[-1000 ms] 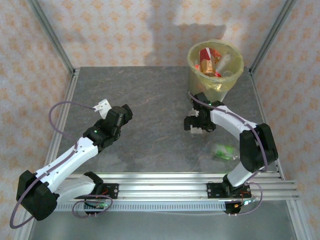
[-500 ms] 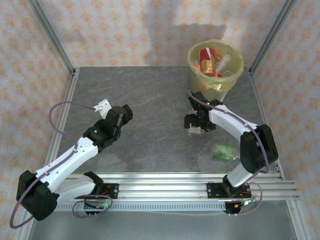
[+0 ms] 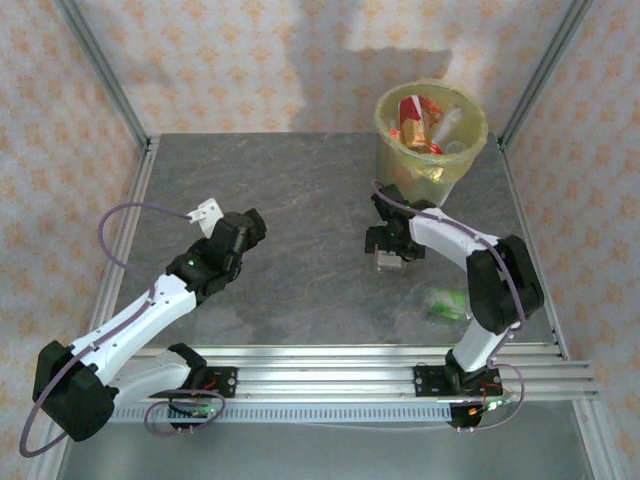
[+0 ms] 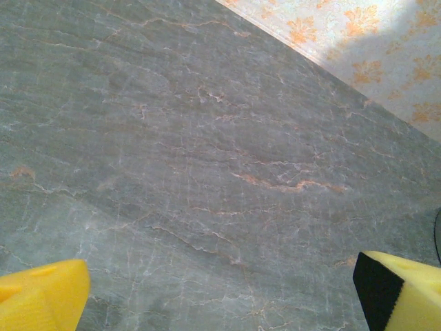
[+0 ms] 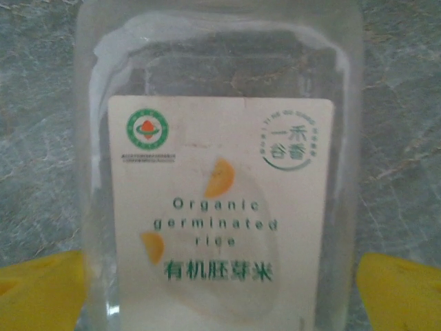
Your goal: Put the plastic bottles in the bin
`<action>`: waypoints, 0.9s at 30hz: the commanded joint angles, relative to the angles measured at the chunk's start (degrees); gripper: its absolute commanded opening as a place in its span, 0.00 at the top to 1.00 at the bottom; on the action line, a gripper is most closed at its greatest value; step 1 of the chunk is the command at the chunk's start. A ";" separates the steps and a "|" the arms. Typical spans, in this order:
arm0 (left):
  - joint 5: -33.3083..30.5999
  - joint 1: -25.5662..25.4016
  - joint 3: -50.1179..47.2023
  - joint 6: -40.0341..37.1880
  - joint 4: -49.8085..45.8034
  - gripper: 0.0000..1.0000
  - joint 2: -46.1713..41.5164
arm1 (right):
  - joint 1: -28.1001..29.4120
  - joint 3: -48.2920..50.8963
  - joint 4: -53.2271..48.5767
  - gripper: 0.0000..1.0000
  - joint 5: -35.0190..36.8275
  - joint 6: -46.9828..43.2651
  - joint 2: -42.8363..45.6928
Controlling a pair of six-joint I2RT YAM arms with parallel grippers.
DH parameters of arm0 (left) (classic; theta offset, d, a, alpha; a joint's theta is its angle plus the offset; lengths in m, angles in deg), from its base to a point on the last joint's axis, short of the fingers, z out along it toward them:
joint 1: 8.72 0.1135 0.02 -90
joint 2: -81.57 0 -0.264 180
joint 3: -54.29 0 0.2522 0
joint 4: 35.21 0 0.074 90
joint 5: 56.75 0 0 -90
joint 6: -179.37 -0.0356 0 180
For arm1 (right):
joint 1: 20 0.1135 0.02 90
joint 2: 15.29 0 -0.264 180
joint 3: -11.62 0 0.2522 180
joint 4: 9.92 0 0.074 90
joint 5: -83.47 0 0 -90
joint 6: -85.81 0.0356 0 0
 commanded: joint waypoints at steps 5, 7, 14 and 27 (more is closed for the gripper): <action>-1.90 0.45 -0.54 -0.07 0.28 0.00 -1.76 | 0.15 -0.56 2.65 0.00 1.33 0.41 -4.05; -2.11 0.45 -0.67 0.00 0.11 0.00 -2.09 | 0.31 -0.95 1.77 0.05 1.58 0.29 -4.43; -2.69 0.45 -0.76 0.26 -0.51 0.00 -2.63 | 3.35 -3.25 -2.91 0.26 2.99 -0.63 -1.19; -2.45 0.47 -0.44 0.61 -0.25 0.00 -2.74 | 11.22 -18.14 -11.66 0.46 1.53 -5.56 11.78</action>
